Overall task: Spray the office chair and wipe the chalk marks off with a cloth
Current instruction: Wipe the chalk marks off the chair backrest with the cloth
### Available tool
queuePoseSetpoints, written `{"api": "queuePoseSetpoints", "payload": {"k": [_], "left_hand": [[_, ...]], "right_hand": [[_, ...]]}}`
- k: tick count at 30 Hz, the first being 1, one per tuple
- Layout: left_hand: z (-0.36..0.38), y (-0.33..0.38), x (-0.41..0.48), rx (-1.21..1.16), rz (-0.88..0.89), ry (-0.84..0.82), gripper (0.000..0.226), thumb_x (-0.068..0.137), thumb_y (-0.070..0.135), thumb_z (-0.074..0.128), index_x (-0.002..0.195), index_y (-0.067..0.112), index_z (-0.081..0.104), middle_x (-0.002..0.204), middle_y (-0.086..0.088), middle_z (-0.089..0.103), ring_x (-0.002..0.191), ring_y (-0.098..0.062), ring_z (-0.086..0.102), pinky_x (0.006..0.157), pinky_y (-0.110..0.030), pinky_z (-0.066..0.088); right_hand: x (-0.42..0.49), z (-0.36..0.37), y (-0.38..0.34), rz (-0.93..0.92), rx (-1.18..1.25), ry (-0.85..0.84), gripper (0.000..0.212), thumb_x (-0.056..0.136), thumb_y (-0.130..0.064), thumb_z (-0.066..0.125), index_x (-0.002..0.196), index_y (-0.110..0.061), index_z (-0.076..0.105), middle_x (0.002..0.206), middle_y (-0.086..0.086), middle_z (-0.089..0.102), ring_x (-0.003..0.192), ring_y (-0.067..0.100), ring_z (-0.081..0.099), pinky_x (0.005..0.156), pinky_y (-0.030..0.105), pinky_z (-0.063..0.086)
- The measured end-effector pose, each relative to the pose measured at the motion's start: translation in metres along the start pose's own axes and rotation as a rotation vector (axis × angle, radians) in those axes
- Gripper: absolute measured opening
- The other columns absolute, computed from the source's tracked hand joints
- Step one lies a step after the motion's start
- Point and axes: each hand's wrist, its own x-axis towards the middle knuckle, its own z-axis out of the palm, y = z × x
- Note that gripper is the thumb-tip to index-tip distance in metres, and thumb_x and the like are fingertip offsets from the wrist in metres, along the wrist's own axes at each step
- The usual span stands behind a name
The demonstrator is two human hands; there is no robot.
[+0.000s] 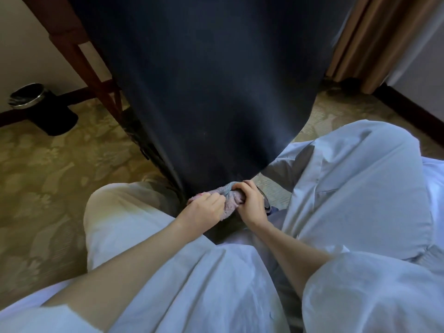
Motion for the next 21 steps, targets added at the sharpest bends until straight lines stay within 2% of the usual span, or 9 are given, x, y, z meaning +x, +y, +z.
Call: {"api": "queuePoseSetpoints", "payload": {"k": [4, 8, 12, 16, 18, 21], "left_hand": [[0.005, -0.007, 0.000, -0.038, 0.065, 0.033, 0.017, 0.088, 0.001, 0.051, 0.081, 0.012, 0.062, 0.075, -0.004, 0.054, 0.068, -0.022, 0.053, 0.059, -0.032, 0.050], [-0.016, -0.017, 0.012, -0.115, -0.041, 0.175, 0.014, 0.088, 0.003, 0.057, 0.080, 0.010, 0.065, 0.074, -0.005, 0.058, 0.067, -0.019, 0.054, 0.057, -0.028, 0.047], [-0.059, -0.035, 0.030, -0.112, -0.178, 0.329, 0.015, 0.089, 0.002, 0.056, 0.083, 0.007, 0.068, 0.076, -0.007, 0.060, 0.068, -0.022, 0.056, 0.060, -0.031, 0.046], [-0.110, -0.060, 0.045, -0.073, -0.317, 0.500, 0.016, 0.093, 0.001, 0.054, 0.092, 0.004, 0.070, 0.079, -0.009, 0.063, 0.068, -0.024, 0.058, 0.060, -0.034, 0.048], [-0.120, -0.065, 0.048, -0.056, -0.333, 0.527, 0.016, 0.094, 0.002, 0.055, 0.094, 0.003, 0.070, 0.080, -0.009, 0.064, 0.069, -0.024, 0.059, 0.061, -0.035, 0.050], [-0.107, -0.057, 0.043, -0.050, -0.287, 0.506, 0.017, 0.094, 0.001, 0.054, 0.093, 0.002, 0.070, 0.080, -0.009, 0.064, 0.071, -0.025, 0.061, 0.066, -0.035, 0.052]], "right_hand": [[0.001, 0.008, -0.001, 0.049, 0.047, 0.048, 0.036, 0.066, 0.012, 0.058, 0.093, -0.010, 0.067, 0.096, -0.004, 0.055, 0.085, 0.006, 0.051, 0.076, 0.004, 0.035], [0.009, 0.002, -0.015, 0.050, 0.117, 0.195, 0.034, 0.071, 0.012, 0.062, 0.093, -0.013, 0.068, 0.098, -0.004, 0.056, 0.087, -0.005, 0.051, 0.078, 0.007, 0.038], [0.028, -0.030, -0.050, -0.083, 0.207, 0.334, 0.038, 0.068, 0.016, 0.059, 0.096, -0.007, 0.070, 0.105, 0.004, 0.057, 0.095, 0.005, 0.054, 0.082, 0.011, 0.041], [0.047, -0.071, -0.090, -0.273, 0.246, 0.460, 0.045, 0.060, 0.016, 0.054, 0.097, -0.002, 0.070, 0.108, 0.011, 0.056, 0.102, 0.003, 0.051, 0.088, 0.010, 0.038], [0.051, -0.081, -0.097, -0.337, 0.233, 0.465, 0.041, 0.063, 0.014, 0.057, 0.099, -0.001, 0.070, 0.110, 0.012, 0.056, 0.106, 0.002, 0.050, 0.089, 0.013, 0.038], [0.049, -0.074, -0.084, -0.372, 0.190, 0.418, 0.036, 0.069, 0.014, 0.062, 0.100, -0.002, 0.068, 0.113, 0.006, 0.054, 0.109, 0.013, 0.052, 0.092, 0.020, 0.042]]}}
